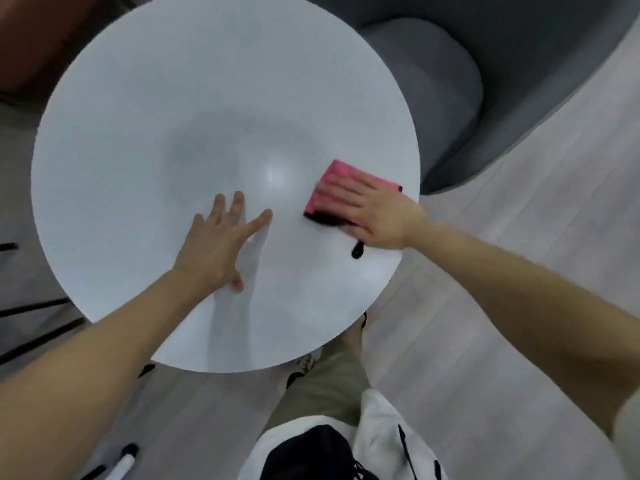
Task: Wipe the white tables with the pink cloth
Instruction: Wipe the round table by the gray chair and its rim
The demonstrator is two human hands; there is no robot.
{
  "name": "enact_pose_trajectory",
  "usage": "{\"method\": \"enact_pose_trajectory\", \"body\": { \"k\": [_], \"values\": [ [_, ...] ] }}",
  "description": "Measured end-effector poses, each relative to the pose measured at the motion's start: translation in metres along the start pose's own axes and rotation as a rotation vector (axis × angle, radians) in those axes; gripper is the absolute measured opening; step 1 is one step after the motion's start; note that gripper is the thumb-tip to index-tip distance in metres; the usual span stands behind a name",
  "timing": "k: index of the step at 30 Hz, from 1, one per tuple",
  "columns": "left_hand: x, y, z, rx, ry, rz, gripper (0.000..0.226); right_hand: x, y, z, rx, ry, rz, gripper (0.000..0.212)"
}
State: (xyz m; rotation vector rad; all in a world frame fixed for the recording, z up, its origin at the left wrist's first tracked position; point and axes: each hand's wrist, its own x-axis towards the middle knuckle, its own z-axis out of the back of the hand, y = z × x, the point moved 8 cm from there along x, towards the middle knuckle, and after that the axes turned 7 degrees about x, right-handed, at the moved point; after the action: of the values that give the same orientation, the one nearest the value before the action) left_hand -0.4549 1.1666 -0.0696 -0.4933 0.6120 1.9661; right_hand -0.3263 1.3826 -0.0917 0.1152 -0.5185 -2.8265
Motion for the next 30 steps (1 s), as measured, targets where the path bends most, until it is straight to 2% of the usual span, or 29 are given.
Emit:
{"method": "enact_pose_trajectory", "body": {
  "k": [3, 6, 7, 8, 10, 12, 14, 16, 18, 20, 22, 23, 24, 25, 28, 30],
  "values": [
    [-0.003, 0.000, -0.005, -0.007, 0.040, 0.012, 0.168, 0.011, -0.093, 0.042, -0.067, -0.079, -0.317, 0.066],
    [-0.003, 0.004, -0.006, -0.038, 0.073, 0.036, 0.169, 0.024, -0.082, 0.039, 0.006, -0.142, -0.531, 0.066],
    [-0.006, 0.006, -0.008, -0.076, 0.086, 0.046, 0.171, 0.026, -0.056, 0.030, 0.038, -0.150, -0.528, 0.066],
    [-0.010, 0.010, -0.010, -0.137, 0.084, 0.088, 0.173, 0.028, -0.022, 0.017, 0.063, -0.125, -0.439, 0.066],
    [-0.023, 0.024, -0.014, -0.281, 0.071, 0.266, 0.177, 0.024, 0.058, -0.019, 0.086, 0.025, -0.092, 0.065],
    [-0.042, 0.033, -0.025, -0.409, 0.076, 0.487, 0.174, 0.012, 0.101, -0.041, 0.071, 0.179, 0.247, 0.063],
    [-0.065, 0.033, -0.039, -0.542, 0.098, 0.695, 0.164, 0.021, 0.088, -0.038, 0.063, 0.240, 0.478, 0.060],
    [-0.084, 0.024, -0.050, -0.662, 0.125, 0.840, 0.151, 0.054, 0.038, -0.020, 0.017, 0.208, 0.534, 0.060],
    [-0.097, 0.008, -0.053, -0.761, 0.140, 0.942, 0.147, 0.106, -0.034, 0.011, -0.041, 0.100, 0.365, 0.063],
    [-0.101, -0.014, -0.052, -0.805, 0.176, 0.989, 0.154, 0.149, -0.092, 0.037, -0.054, 0.003, 0.094, 0.064],
    [-0.105, -0.034, -0.054, -0.826, 0.222, 1.053, 0.159, 0.168, -0.096, 0.040, -0.018, -0.057, -0.160, 0.063],
    [-0.108, -0.042, -0.056, -0.836, 0.243, 1.097, 0.161, 0.168, -0.075, 0.035, -0.002, -0.074, -0.210, 0.063],
    [-0.111, -0.048, -0.058, -0.844, 0.263, 1.137, 0.162, 0.162, -0.042, 0.024, 0.020, -0.065, -0.165, 0.062],
    [-0.114, -0.054, -0.061, -0.853, 0.281, 1.173, 0.163, 0.149, 0.000, 0.008, 0.045, -0.021, -0.014, 0.062],
    [-0.119, -0.071, -0.071, -0.956, 0.300, 1.196, 0.161, 0.066, 0.116, -0.048, 0.032, 0.319, 0.674, 0.061],
    [-0.121, -0.079, -0.074, -1.022, 0.268, 1.193, 0.163, 0.046, 0.128, -0.055, 0.024, 0.428, 0.970, 0.060]
  ]
}}
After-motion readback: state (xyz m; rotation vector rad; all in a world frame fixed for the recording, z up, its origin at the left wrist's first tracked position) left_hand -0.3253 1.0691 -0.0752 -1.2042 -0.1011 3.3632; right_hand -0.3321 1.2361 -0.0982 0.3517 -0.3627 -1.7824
